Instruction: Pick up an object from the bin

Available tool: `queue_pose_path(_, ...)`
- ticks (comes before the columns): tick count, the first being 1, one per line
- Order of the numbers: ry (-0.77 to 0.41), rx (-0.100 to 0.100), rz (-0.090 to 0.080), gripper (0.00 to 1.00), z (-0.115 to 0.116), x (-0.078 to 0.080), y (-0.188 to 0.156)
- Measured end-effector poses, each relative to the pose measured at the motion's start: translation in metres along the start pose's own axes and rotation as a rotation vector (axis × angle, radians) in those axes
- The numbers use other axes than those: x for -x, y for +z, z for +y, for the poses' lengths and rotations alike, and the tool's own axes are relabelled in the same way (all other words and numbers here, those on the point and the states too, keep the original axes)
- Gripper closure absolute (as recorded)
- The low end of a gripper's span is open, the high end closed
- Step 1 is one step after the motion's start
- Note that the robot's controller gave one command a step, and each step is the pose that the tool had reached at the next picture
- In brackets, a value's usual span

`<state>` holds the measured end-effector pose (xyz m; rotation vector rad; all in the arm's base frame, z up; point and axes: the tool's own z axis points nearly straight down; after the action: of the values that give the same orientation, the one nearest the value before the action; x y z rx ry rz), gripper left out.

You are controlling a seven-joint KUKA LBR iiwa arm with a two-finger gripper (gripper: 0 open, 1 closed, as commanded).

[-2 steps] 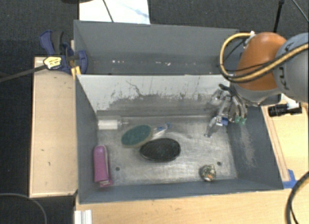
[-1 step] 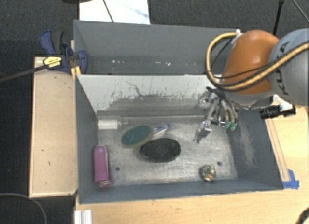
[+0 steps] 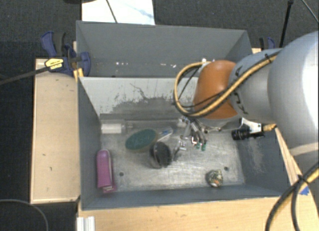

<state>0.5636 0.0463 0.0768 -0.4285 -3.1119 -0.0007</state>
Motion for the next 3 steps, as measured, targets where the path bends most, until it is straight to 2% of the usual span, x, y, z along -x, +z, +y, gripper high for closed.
queue_pose_path(1,0.065,0.005,-0.005,0.00,0.057,-0.023,-0.025)
queue_pose_path(2,-0.218,0.003,-0.011,0.00,0.065,-0.007,0.004)
queue_pose_path(3,-0.220,0.005,-0.018,1.00,0.066,-0.004,0.002)
